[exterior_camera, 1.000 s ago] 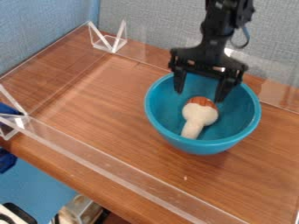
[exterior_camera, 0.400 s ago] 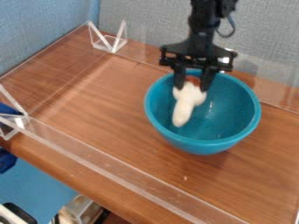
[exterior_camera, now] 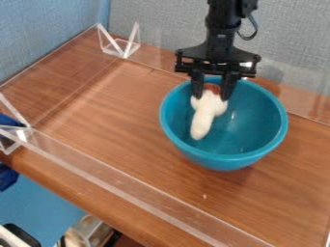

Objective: Remove the mushroom from inside the blue bowl and put it on the table

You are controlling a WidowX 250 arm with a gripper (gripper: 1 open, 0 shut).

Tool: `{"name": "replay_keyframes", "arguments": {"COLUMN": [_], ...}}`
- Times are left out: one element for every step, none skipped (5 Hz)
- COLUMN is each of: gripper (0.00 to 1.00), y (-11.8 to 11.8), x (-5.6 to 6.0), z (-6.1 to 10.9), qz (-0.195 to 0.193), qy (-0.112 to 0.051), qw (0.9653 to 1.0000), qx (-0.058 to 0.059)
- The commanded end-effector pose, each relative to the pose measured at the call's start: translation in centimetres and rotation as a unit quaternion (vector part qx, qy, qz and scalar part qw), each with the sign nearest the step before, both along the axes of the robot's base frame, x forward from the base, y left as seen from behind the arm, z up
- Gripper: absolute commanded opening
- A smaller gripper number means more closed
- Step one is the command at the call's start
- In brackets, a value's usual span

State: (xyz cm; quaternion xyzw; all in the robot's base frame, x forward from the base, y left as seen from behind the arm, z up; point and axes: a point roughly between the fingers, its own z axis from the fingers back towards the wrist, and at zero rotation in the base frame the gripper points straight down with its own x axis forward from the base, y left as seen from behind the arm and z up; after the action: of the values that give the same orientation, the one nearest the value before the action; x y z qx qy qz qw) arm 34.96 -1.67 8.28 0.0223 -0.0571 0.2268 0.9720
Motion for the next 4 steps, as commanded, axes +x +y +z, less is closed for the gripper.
{"name": "replay_keyframes", "arguments": {"gripper": [0.0, 0.0, 0.0, 0.0], "y": [0.01, -0.48, 0.5, 0.22], "x": [0.85, 1.27, 1.83, 1.63], "z": [1.27, 1.2, 0.91, 1.22], "qz": [0.013, 0.018, 0.01, 0.004], "qy": [-0.017, -0.01, -0.004, -0.007], "qw": [0.9998, 0.9998, 0.9999, 0.9999], "qx": [-0.004, -0.005, -0.007, -0.012]}}
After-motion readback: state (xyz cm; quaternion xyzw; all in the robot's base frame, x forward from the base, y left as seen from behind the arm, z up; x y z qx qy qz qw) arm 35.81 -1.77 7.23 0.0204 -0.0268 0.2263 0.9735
